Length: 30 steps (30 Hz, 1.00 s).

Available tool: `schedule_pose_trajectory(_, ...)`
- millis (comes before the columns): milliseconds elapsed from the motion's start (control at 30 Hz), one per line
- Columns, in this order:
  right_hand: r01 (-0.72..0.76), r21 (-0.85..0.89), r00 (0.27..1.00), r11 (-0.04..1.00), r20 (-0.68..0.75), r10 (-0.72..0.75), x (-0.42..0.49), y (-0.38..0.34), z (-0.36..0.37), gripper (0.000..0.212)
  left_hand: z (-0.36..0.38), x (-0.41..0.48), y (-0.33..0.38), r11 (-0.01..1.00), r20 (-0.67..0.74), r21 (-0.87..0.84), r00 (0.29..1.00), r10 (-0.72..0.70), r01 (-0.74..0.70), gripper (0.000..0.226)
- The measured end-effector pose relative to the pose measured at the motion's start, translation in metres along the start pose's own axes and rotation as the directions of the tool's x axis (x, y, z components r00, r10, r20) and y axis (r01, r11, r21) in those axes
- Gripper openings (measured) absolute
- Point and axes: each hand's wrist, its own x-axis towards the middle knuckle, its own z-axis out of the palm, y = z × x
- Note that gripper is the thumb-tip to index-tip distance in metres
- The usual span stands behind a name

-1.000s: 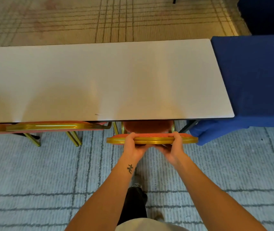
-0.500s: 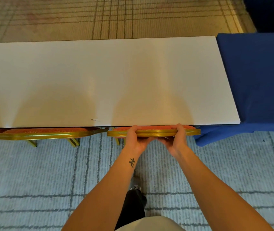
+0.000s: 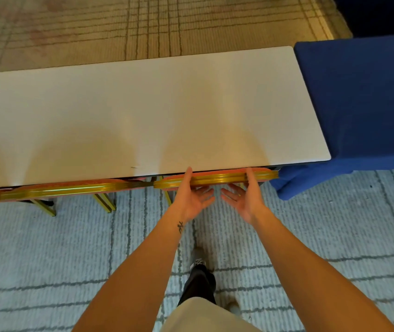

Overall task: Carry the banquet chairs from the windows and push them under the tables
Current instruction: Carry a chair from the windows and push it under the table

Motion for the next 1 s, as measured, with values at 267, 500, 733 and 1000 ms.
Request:
schedule_pose_trajectory(267,0.029,0.13,0.998,0.991,0.045,-0.035,-0.067,0.018,-0.035,0.071,0.009,-0.067,-0.055,0.995,0.045,-0.06,0.996,0.079,-0.076,0.071)
schedule_pose_trajectory(500,0.11,0.229,0.991,0.967,0.051,-0.124,-0.129,0.033,-0.096,0.066,0.019,-0.115,-0.103,0.997,0.13,-0.013,0.988,0.081,-0.079,0.066)
schedule_pose_trajectory(733,0.252,0.322,0.967,0.913,-0.049,-0.25,-0.189,0.043,-0.156,0.06,0.05,-0.138,-0.157,0.992,0.306,0.125,0.952,-0.017,-0.023,0.061)
schedule_pose_trajectory(1000,0.457,0.483,0.889,0.747,-0.267,-0.371,-0.247,0.047,-0.203,0.06,0.096,-0.163,-0.187,0.934,0.447,0.351,0.864,-0.231,0.068,0.059)
